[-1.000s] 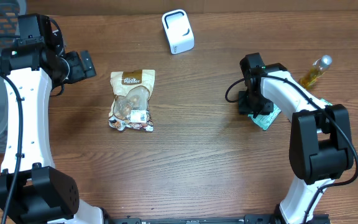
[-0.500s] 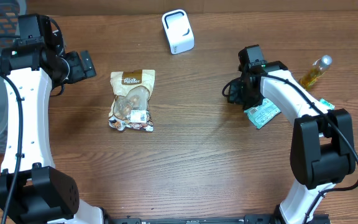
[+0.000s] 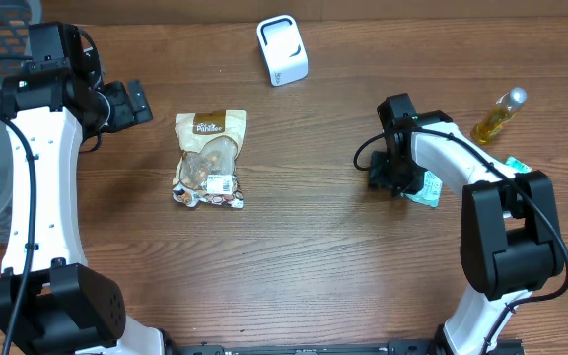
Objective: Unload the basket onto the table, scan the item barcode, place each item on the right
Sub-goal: 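Open the right gripper to release the wipe pack, then swing the right gripper left onto the PanTree snack bag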
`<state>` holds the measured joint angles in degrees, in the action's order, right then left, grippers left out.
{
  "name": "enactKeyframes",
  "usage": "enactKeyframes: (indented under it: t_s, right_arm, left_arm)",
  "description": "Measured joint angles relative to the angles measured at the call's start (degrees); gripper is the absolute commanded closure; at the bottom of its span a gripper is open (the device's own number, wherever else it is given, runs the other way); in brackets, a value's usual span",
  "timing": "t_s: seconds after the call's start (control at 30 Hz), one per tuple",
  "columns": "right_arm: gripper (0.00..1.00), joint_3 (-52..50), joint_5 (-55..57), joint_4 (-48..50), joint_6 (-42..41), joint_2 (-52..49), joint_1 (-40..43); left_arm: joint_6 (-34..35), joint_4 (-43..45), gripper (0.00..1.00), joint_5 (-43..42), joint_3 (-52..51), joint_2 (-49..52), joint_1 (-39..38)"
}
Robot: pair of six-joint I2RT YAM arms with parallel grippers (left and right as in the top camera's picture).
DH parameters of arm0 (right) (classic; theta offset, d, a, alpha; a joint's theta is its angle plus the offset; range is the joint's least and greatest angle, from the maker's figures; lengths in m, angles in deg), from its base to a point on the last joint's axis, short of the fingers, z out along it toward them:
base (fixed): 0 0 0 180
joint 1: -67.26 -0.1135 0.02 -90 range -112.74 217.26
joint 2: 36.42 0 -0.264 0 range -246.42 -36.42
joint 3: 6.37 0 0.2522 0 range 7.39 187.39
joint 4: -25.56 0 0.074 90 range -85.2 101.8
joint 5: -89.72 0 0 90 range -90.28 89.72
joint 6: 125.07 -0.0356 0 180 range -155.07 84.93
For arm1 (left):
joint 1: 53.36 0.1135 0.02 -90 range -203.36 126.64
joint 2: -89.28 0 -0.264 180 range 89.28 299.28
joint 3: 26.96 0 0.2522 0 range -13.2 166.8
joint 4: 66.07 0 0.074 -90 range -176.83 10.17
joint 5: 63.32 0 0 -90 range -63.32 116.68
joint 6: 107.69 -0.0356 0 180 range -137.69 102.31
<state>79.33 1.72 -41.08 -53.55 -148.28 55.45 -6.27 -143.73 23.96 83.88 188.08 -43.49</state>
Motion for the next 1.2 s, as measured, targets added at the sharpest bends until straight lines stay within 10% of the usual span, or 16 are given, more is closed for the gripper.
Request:
enactKeyframes:
  t_s: [0.37,0.8,1.0,1.2]
  right_arm:
    - [0.46,0.0,2.64,1.11,0.07,0.26,-0.07]
    - [0.43,-0.44,-30.77,29.51,-3.02,0.24,-7.98]
    - [0.04,-0.44,-28.33,41.92,-8.33,0.24,-19.52]
    - [0.0,-0.39,-13.14,42.69,-10.01,0.24,-32.24]
  left_arm:
    - [0.0,0.0,0.01,0.0,0.0,0.0,0.0]
    - [0.0,0.0,0.0,0.02,0.0,0.0,0.0]
    - [0.0,0.0,0.01,0.02,0.0,0.0,-0.02]
    - [0.0,0.0,0.01,0.02,0.0,0.0,0.0]
